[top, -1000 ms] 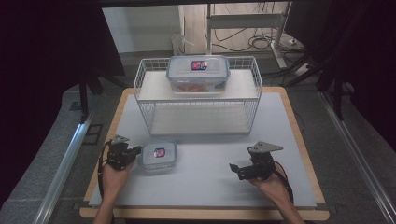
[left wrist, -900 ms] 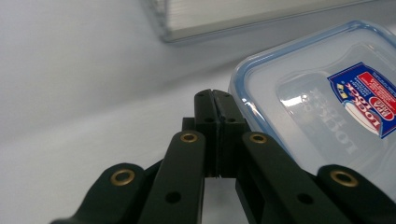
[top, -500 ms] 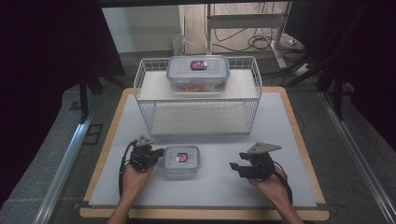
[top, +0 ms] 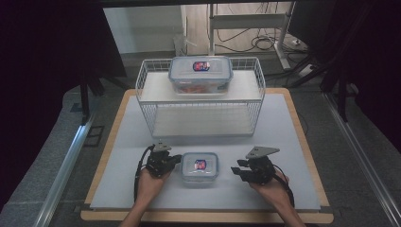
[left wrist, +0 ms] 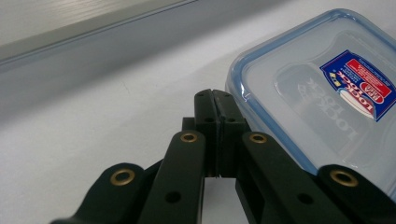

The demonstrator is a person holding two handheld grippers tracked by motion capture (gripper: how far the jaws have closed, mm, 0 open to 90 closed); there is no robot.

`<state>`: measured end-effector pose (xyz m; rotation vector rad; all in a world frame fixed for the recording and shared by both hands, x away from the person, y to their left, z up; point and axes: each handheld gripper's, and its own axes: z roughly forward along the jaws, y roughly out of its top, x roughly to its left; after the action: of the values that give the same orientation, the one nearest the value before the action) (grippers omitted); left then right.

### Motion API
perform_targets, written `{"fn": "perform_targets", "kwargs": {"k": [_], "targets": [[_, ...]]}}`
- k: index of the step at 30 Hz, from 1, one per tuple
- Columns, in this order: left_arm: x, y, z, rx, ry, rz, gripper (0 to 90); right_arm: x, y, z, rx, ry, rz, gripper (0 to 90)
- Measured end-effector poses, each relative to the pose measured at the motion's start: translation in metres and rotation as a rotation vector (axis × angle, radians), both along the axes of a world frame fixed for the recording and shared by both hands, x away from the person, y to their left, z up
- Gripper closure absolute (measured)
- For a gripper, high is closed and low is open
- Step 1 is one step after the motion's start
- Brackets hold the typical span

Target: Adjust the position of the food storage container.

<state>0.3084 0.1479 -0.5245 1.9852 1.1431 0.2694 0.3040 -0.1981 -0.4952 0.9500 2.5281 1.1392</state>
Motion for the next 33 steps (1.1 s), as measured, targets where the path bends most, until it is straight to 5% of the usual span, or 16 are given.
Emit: {"fn": "perform_targets", "kwargs": {"k": [6, 13, 25, 30, 33], "targets": [[-0.006, 0.012, 0.012, 0.036, -0.035, 0.004, 79.9, 0.000, -0.006, 0.001, 0.014, -0.016, -0.024, 49.1], [-0.024, 0.023, 0.017, 0.107, -0.060, -0.016, 50.4, 0.001, -0.009, 0.000, 0.033, -0.020, -0.035, 36.5], [-0.045, 0.048, 0.012, 0.044, -0.068, -0.021, 20.8, -0.007, -0.007, -0.001, 0.048, -0.042, -0.048, 19.2], [-0.048, 0.048, 0.006, 0.091, -0.084, -0.009, 15.6, -0.014, -0.008, -0.003, 0.064, -0.040, -0.028, 13.6], [-0.047, 0.046, 0.004, 0.082, -0.092, -0.012, 12.7, -0.014, -0.011, -0.005, 0.067, -0.037, -0.027, 11.5]]}}
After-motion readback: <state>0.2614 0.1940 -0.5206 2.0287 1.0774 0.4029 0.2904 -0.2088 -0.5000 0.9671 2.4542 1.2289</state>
